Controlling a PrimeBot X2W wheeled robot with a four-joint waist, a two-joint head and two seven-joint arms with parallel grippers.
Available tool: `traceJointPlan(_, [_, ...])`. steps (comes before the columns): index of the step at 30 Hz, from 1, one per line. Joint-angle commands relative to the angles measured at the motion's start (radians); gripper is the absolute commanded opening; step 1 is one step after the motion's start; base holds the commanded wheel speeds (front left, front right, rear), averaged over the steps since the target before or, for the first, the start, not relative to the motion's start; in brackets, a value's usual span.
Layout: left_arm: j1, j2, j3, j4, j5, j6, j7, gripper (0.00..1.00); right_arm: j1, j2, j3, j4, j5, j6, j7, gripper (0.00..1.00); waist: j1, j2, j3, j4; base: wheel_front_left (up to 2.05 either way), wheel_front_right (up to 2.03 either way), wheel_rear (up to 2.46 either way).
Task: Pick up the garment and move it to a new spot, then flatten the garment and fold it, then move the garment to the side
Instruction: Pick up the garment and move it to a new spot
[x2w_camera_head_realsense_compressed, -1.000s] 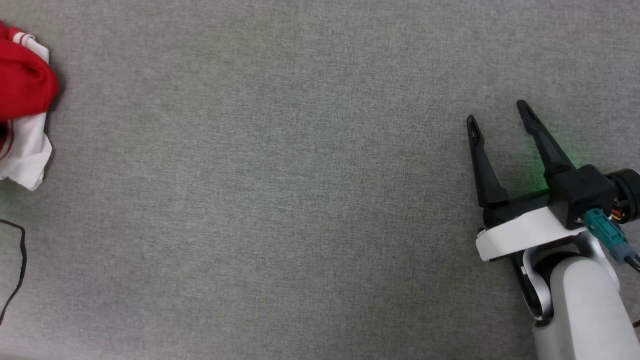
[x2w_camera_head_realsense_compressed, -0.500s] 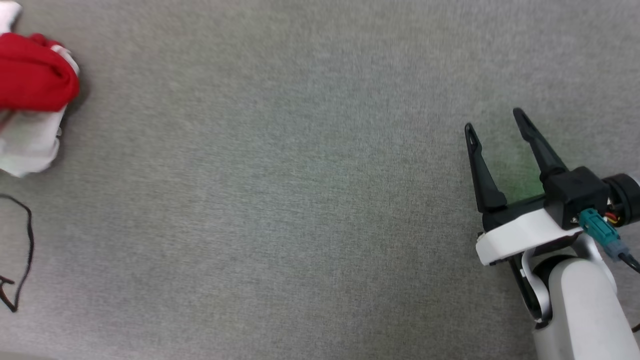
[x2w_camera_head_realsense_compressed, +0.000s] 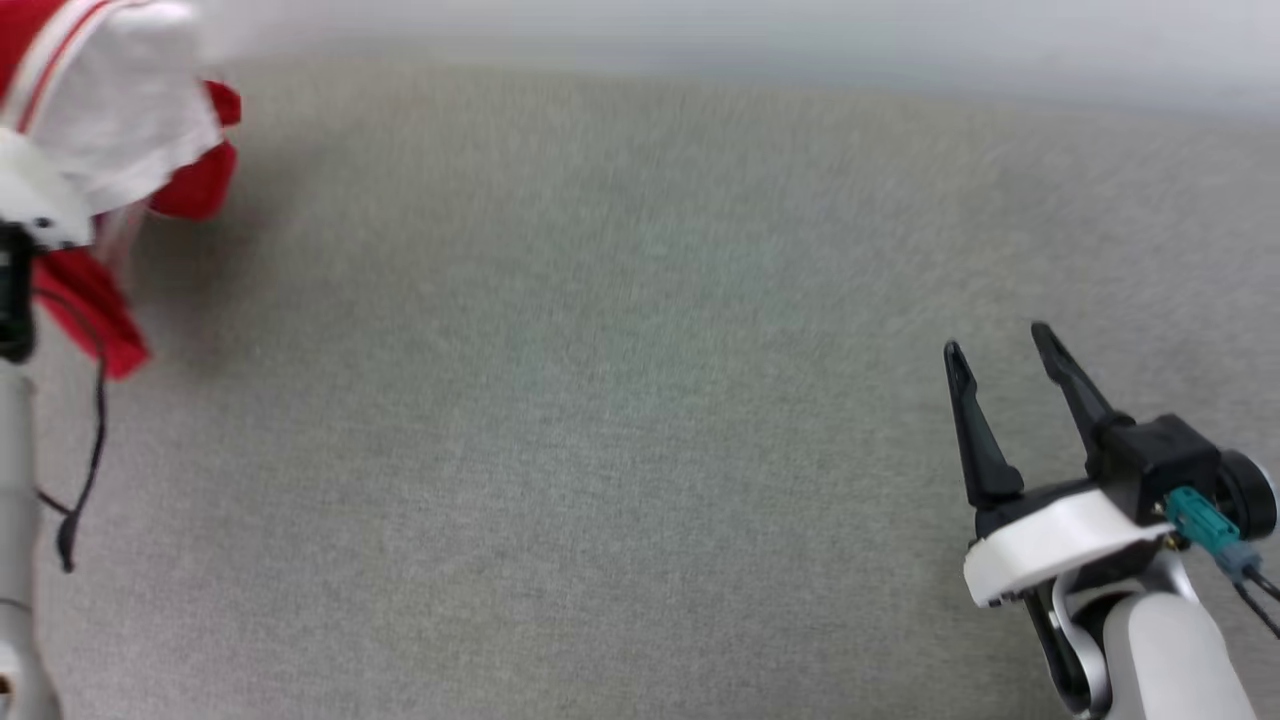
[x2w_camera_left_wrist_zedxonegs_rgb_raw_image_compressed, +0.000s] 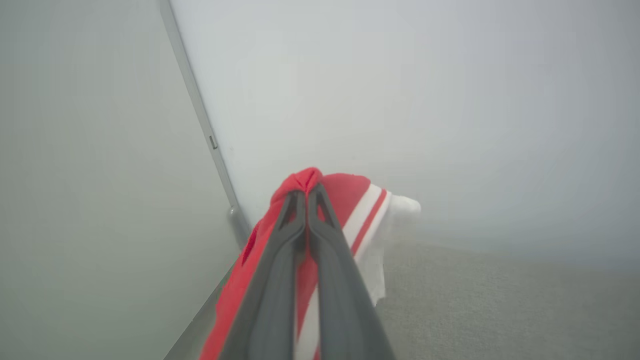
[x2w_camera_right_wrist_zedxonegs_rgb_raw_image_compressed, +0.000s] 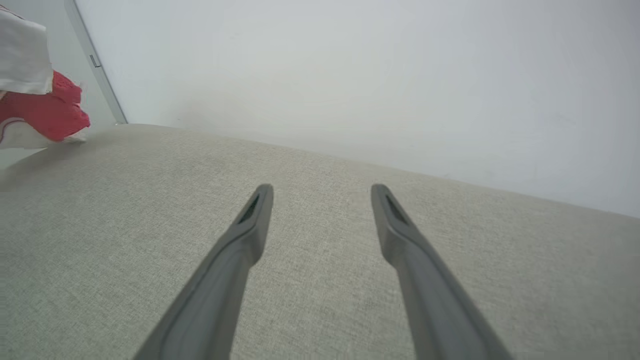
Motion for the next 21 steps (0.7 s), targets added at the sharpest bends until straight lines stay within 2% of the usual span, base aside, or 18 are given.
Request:
traceJointPlan(1, [0.000, -0.016, -0.011, -0.013, 0.007, 0.000, -0.018, 0.00, 0.021, 0.001, -0.002, 0.004, 0.008, -0.001, -0.007, 1.00, 0.0001, 0.0000, -0.084, -0.038, 0.00, 0.00, 0.00])
traceJointPlan(6, [0.049, -0.101, -0.062, -0.077, 0.008, -0.001, -0.023, 0.00, 0.074, 0.001, -0.021, 0.003, 0.028, -0.001, -0.001, 1.00, 0.0001, 0.0000, -0.159, -0.096, 0.00, 0.00, 0.00])
traceJointPlan(12, [0.150, -0.238, -0.138, -0.217, -0.007, -0.005, 0.008, 0.00, 0.119, 0.001, -0.032, -0.008, 0.037, -0.001, 0.012, 1.00, 0.0001, 0.0000, -0.210, -0.194, 0.00, 0.00, 0.00])
traceJointPlan(14, [0.171, -0.258, -0.153, -0.248, -0.009, -0.005, 0.015, 0.00, 0.123, 0.001, -0.031, -0.011, 0.039, -0.001, 0.015, 1.00, 0.0001, 0.0000, -0.213, -0.213, 0.00, 0.00, 0.00])
traceJointPlan(18, [0.260, -0.345, -0.221, -0.375, -0.022, -0.009, 0.051, 0.00, 0.144, 0.001, -0.035, -0.022, 0.035, -0.001, 0.027, 1.00, 0.0001, 0.0000, -0.215, -0.281, 0.00, 0.00, 0.00])
traceJointPlan(21, [0.330, -0.388, -0.279, -0.459, -0.030, -0.013, 0.069, 0.00, 0.153, 0.001, -0.042, -0.035, 0.034, -0.001, 0.032, 1.00, 0.0001, 0.0000, -0.199, -0.320, 0.00, 0.00, 0.00])
